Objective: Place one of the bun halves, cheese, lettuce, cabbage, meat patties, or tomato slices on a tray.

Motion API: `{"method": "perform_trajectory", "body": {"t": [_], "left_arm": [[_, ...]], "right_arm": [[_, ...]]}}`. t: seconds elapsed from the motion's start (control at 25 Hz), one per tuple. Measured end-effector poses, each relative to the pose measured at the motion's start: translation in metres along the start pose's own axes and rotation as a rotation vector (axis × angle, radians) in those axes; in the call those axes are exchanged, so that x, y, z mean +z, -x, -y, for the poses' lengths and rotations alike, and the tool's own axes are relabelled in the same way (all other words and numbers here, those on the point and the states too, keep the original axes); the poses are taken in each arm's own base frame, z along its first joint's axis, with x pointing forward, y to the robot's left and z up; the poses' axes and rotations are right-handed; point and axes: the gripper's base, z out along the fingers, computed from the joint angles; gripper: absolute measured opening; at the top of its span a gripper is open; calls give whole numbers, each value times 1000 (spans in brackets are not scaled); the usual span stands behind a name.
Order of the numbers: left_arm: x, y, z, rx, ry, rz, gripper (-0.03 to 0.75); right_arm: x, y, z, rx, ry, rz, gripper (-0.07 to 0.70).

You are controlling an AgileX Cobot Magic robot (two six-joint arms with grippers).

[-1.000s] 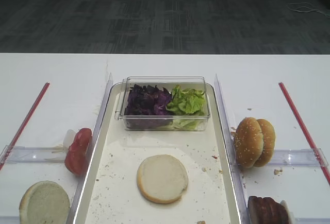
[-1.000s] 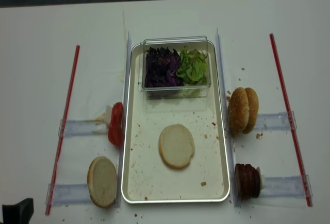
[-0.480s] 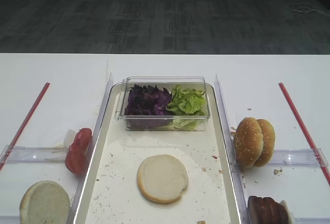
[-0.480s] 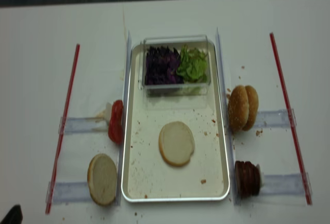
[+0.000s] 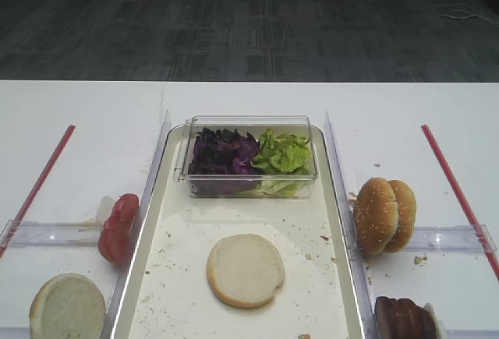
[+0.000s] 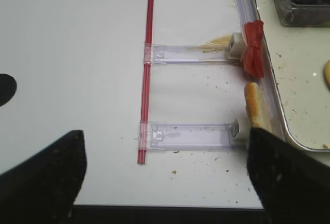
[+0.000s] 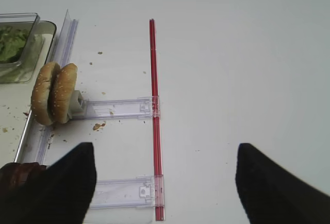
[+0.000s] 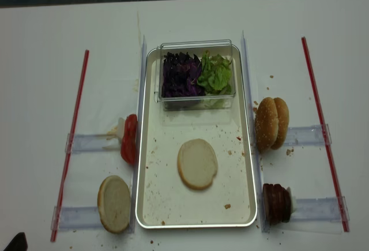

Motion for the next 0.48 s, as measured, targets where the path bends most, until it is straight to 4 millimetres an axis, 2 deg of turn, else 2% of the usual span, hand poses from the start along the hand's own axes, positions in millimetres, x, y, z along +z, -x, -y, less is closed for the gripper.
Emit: {"method": "perform_trajectory", "body": {"t": [0.48], "left_arm": [[-2, 1, 0, 37, -3, 5, 616]], "right_arm": [[0, 0, 0, 0, 0, 0, 589]]}}
